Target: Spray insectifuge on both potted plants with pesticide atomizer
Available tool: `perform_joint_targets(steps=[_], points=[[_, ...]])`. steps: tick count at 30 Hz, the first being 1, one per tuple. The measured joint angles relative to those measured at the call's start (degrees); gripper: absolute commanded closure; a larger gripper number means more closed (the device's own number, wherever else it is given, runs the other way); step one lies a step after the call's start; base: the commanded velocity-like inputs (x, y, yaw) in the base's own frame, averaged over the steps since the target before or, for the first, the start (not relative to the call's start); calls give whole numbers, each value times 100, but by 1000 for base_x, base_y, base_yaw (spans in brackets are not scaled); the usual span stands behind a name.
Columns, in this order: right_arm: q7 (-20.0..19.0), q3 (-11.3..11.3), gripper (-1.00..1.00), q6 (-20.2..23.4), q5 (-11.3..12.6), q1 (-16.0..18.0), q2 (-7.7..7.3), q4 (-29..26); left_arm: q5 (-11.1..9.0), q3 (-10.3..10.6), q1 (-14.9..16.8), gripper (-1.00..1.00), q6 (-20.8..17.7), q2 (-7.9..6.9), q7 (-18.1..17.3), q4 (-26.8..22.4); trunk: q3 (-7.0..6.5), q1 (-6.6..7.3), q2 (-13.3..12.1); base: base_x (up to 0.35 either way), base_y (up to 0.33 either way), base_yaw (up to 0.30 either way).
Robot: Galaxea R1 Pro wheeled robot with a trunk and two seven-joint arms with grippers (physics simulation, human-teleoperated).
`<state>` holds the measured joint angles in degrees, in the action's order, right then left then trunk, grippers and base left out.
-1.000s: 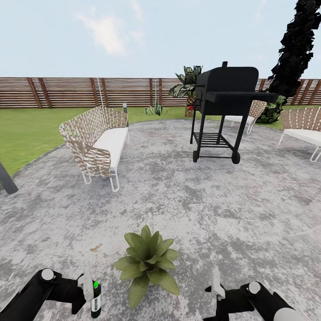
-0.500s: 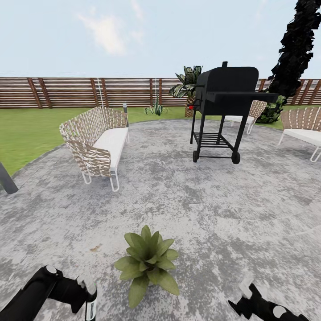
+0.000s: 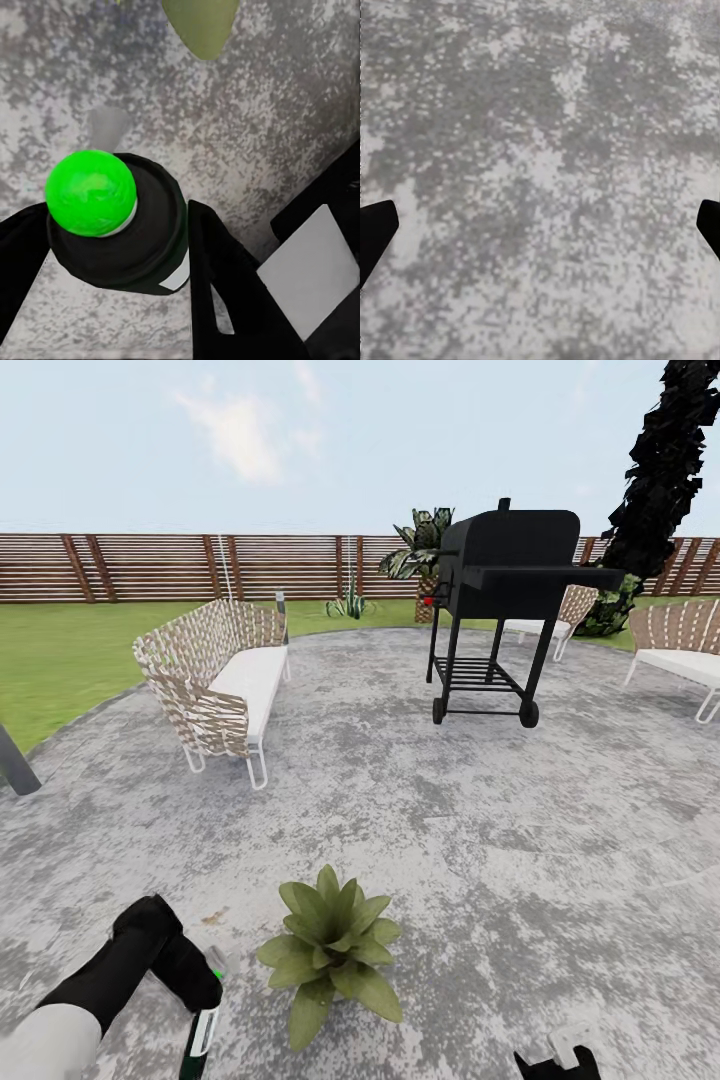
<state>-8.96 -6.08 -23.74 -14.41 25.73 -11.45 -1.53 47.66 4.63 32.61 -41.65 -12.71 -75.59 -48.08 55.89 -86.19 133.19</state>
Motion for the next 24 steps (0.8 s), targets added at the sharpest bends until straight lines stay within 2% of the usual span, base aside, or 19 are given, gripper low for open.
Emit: perform_joint_targets(steps=[3, 4, 6, 8, 9, 12, 17, 22, 24], points=[[-6, -6, -100, 6, 31, -1, 30, -6, 110, 406, 310, 100, -333, 30, -232, -7, 0, 0, 0, 0, 0, 0], [-4, -30, -100, 7, 114, -1, 36, -7, 120, 524, 381, 100, -362, 31, -255, -8, 0, 0, 0, 0, 0, 0], [-5, -112, -100, 9, 427, -1, 39, -9, 133, 705, 437, 100, -373, 24, -283, -3, 0, 0, 0, 0, 0, 0], [-2, -157, -100, 11, 1019, -1, 39, -7, 138, 847, 435, 100, -346, 17, -306, 6, 1, 0, 0, 0, 0, 0], [3, -158, -100, 10, 1133, -1, 39, -5, 144, 866, 421, 100, -335, 13, -305, 11, 1, 0, 0, 0, 0, 0], [6, -160, -100, 10, 1230, -1, 39, -3, 137, 888, 397, 100, -310, 10, -297, 17, 1, 0, 0, 0, 0, 0], [-16, -151, -100, 10, 1241, -1, 39, -2, 144, 922, 366, 100, -304, -29, -292, 45, 1, 0, 0, 0, 0, 0], [-18, -151, -100, 10, 1234, -1, 39, 2, 153, 1595, 130, 100, -313, -5, -257, 97, 1, 0, 0, 0, 0, 0], [-18, -151, -100, 10, 1233, -1, 39, 6, 150, 1742, 118, 100, -343, 9, -253, 93, 1, 0, 0, 0, 0, 0]])
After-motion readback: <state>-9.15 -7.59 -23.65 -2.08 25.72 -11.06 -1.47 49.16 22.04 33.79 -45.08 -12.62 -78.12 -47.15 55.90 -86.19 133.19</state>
